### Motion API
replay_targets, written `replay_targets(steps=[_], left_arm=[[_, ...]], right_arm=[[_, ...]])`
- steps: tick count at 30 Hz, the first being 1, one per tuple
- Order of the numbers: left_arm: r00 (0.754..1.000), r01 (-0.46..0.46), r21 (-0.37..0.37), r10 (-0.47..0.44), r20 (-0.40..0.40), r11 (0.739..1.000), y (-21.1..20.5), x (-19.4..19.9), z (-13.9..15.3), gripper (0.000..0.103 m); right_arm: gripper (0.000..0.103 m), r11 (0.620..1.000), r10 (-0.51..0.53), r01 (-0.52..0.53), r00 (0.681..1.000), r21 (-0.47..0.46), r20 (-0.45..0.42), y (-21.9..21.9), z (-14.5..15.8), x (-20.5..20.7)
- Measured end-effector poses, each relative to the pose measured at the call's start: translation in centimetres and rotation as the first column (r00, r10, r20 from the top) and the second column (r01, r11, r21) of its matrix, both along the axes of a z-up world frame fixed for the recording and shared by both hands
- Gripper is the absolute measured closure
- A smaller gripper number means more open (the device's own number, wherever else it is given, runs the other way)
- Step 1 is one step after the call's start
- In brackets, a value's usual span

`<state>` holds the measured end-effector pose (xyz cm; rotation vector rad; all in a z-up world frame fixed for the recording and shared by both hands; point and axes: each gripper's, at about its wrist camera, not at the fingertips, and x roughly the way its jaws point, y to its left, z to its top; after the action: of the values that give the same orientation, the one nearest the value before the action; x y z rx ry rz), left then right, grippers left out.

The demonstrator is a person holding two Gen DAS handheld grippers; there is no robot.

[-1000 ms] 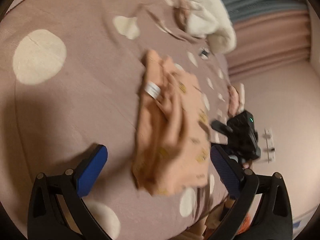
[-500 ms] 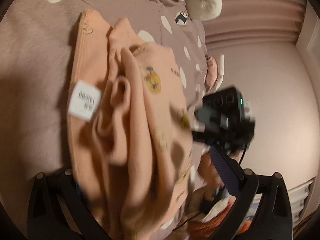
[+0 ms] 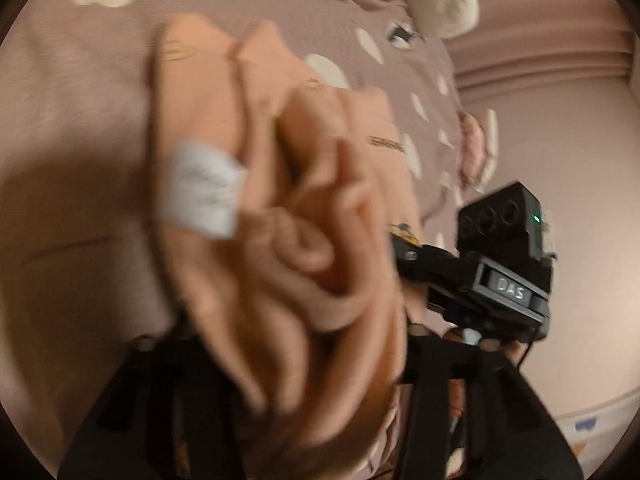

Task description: Fold small clothes

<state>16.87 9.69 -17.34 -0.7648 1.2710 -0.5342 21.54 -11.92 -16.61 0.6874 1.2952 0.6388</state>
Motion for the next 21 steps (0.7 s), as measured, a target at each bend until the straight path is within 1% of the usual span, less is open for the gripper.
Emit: replay_targets(steps=[1, 2, 3, 4, 5, 10, 12, 14, 17, 19, 21], left_arm=[[1.000, -0.006, 0.018, 0.006, 0.008, 1.000, -0.2, -0.1, 0.3, 0.062], [1.000, -0.006, 0.053, 0.004, 0.027, 0.999, -0.5, -0.4, 1.1, 0.064], [0.999, -0.006, 0.083, 0.003, 0.044, 0.997, -0.8, -0.7, 1.9, 0.065], [0.998, -0.011, 0.114, 0.003, 0.064, 0.993, -1.0, -1.1, 3.0, 0.066], [0.997, -0.015, 0.127, 0.005, 0.077, 0.992, -1.3, -1.1, 3.8, 0.066], [0.988, -0.039, 0.134, 0.018, 0.152, 0.990, -1.8, -2.2, 8.2, 0.066], [0.981, -0.040, 0.152, 0.010, 0.195, 0.988, -3.0, -2.7, 10.0, 0.066], [0.973, -0.037, 0.158, -0.001, 0.230, 0.987, -4.1, -3.4, 11.4, 0.066], [0.964, -0.022, 0.147, -0.018, 0.266, 0.989, -5.3, -5.0, 12.9, 0.066], [0.961, -0.014, 0.140, -0.025, 0.274, 0.990, -6.3, -5.7, 13.4, 0.066], [0.961, 0.000, 0.145, -0.041, 0.274, 0.989, -7.8, -6.4, 13.7, 0.066]], right_arm=[[0.068, 1.000, 0.000, 0.000, 1.000, -0.011, 0.011, 0.1, 0.3, -0.2], [0.069, 1.000, 0.004, -0.003, 0.999, -0.031, 0.033, 0.3, 0.9, -0.3], [0.069, 0.998, 0.020, -0.016, 0.998, -0.062, 0.067, 0.7, 1.8, -0.6], [0.070, 0.997, 0.025, -0.019, 0.996, -0.075, 0.087, 0.9, 2.5, -0.8], [0.071, 0.997, 0.028, -0.020, 0.994, -0.080, 0.102, 1.0, 3.1, -0.9], [0.071, 0.999, 0.035, -0.029, 0.982, -0.035, 0.185, 0.0, 7.3, -2.0], [0.071, 0.998, 0.036, -0.024, 0.968, -0.054, 0.248, -0.6, 9.4, -3.1], [0.071, 0.997, 0.036, -0.015, 0.956, -0.075, 0.290, -1.3, 11.0, -4.0], [0.071, 0.998, 0.016, 0.005, 0.951, -0.066, 0.308, -3.1, 12.7, -5.0], [0.071, 0.998, 0.010, 0.013, 0.945, -0.069, 0.328, -4.4, 13.5, -5.8], [0.071, 0.996, -0.004, 0.032, 0.946, -0.082, 0.323, -5.4, 13.8, -6.3]])
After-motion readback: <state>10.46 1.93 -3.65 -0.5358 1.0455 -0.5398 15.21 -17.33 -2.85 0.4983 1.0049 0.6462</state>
